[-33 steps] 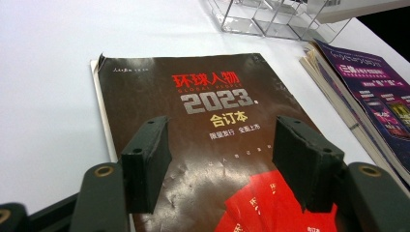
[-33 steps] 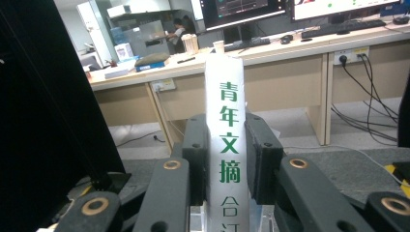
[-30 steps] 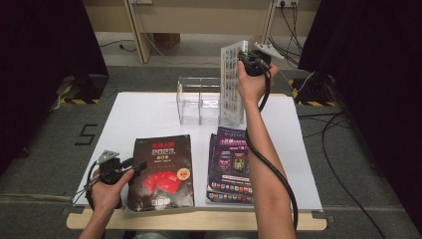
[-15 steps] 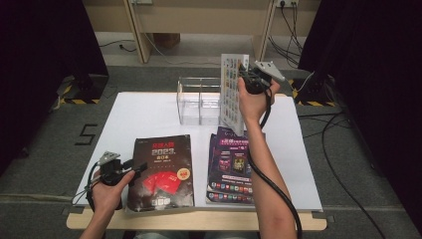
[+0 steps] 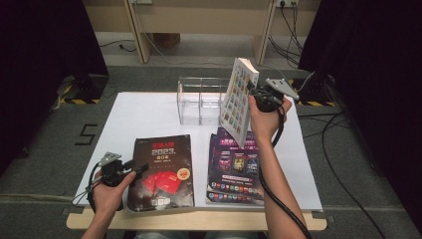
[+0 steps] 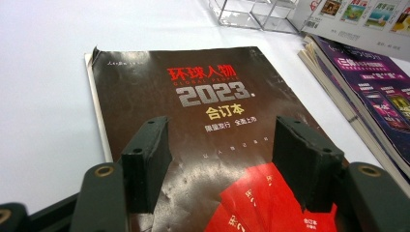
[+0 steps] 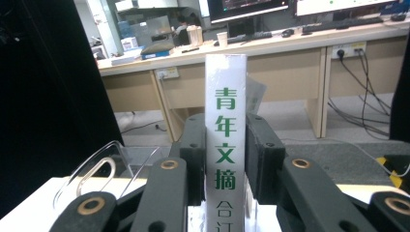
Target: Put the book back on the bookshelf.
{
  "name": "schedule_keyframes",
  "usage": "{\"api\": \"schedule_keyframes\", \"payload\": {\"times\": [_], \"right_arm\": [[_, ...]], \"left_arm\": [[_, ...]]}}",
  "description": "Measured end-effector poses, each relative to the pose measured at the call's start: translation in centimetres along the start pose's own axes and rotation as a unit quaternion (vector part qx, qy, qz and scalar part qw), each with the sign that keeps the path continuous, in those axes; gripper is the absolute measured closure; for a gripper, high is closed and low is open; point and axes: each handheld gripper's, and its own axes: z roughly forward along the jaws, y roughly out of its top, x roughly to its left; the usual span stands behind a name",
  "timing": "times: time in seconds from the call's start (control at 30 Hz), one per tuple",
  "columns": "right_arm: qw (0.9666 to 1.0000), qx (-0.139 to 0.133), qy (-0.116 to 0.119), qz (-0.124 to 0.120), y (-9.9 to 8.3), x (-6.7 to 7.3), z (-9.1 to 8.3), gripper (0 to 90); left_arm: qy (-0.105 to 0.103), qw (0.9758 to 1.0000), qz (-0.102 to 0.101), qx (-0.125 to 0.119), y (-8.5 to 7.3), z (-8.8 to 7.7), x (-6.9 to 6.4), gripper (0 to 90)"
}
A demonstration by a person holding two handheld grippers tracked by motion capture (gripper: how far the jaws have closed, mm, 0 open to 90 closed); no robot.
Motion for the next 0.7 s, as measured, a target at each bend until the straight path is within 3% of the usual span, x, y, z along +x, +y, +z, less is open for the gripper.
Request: {"api": "schedule_keyframes", "payload": {"times": [0.4,0.7], "right_arm": [[0.9979,0.059,0.013,0.021,0.5,0.01,-0.46,65.8],[0.9957,0.09,-0.001,0.022,0.49,-0.14,-0.43,65.8]], "left_arm": [[-0.001,1.0,-0.002,-0.003,0.07,-0.12,0.05,37.8],[-0.002,1.0,-0.002,-0.003,0.07,-0.13,0.0,37.8]]}}
